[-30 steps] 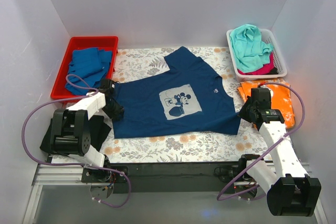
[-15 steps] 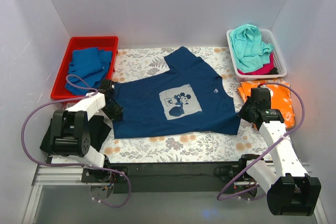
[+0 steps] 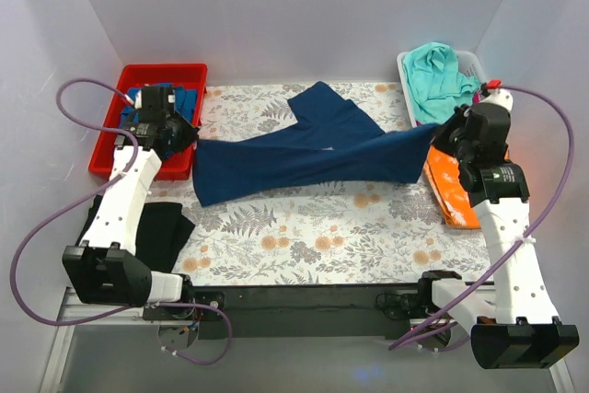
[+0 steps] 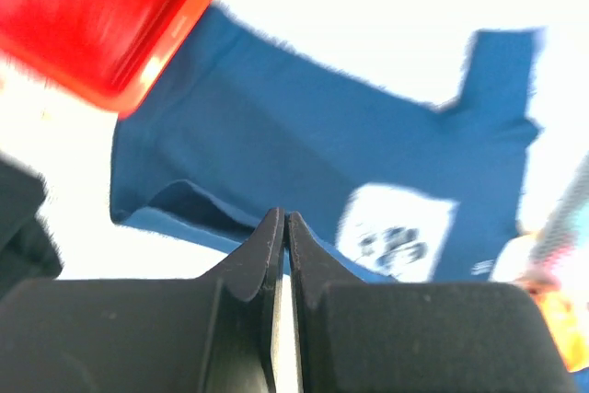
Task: Fold and stack the t-shirts
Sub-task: Flatten out the tshirt
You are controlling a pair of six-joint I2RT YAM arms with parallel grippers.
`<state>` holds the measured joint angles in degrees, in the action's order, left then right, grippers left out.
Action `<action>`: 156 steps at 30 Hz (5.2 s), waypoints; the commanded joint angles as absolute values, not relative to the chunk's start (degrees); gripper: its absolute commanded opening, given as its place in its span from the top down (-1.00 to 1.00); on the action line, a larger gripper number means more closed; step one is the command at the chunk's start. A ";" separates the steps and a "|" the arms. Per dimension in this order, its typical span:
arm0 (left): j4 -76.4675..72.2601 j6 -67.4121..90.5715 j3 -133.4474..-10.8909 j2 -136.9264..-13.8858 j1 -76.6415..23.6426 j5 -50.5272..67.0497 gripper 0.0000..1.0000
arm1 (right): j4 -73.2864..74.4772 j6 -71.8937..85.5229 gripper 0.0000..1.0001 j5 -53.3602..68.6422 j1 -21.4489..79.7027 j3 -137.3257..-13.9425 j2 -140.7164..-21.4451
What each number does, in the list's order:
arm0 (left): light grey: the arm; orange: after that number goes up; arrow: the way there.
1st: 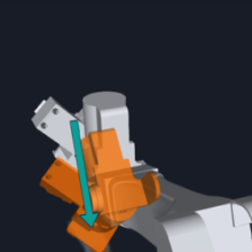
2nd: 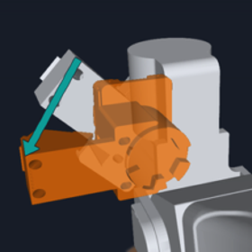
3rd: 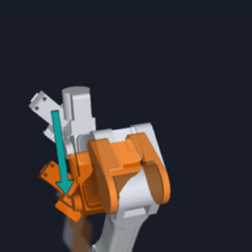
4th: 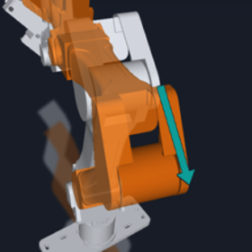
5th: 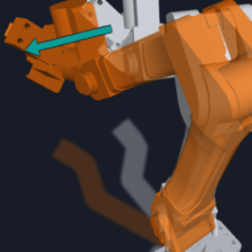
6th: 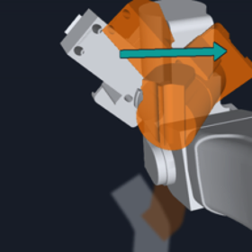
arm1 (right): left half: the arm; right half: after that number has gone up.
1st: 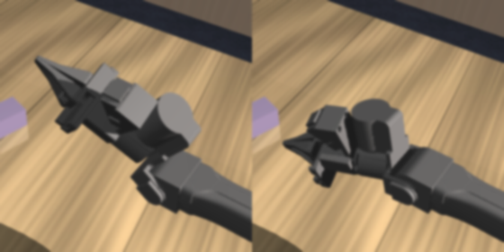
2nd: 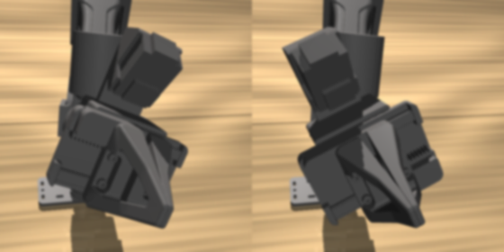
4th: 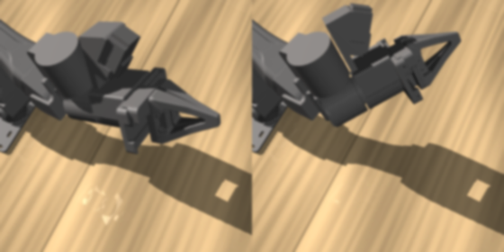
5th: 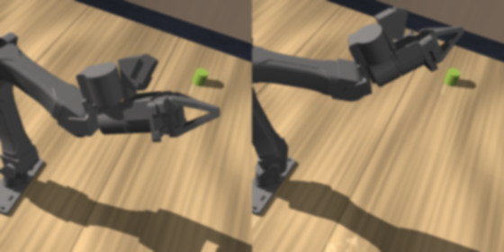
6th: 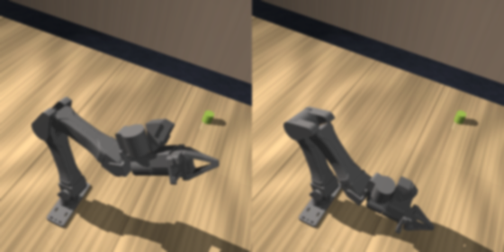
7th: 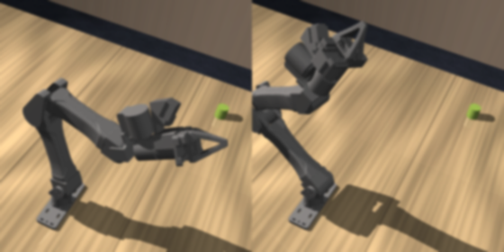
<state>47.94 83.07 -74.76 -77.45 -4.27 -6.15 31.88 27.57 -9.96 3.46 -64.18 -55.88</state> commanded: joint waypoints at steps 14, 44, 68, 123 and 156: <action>45.97 76.03 -119.04 -82.43 -4.22 -18.37 1.00 | 16.43 11.00 0.97 -12.74 4.31 -100.88 -67.06; 31.90 79.36 -132.35 -103.94 -4.22 -4.57 1.00 | 10.72 8.61 0.97 -4.13 3.87 -124.35 -86.80; 32.96 80.16 -125.85 -89.48 -0.35 -2.63 1.00 | 8.26 12.39 0.97 8.00 -1.14 -115.40 -67.51; 18.45 86.13 -67.94 -83.86 2.99 11.07 1.00 | -0.09 16.59 0.97 13.27 -1.14 -59.72 -59.78; 44.99 91.40 -45.79 -72.95 2.46 2.91 1.00 | 33.75 23.82 0.97 0.35 -0.70 -37.52 -39.90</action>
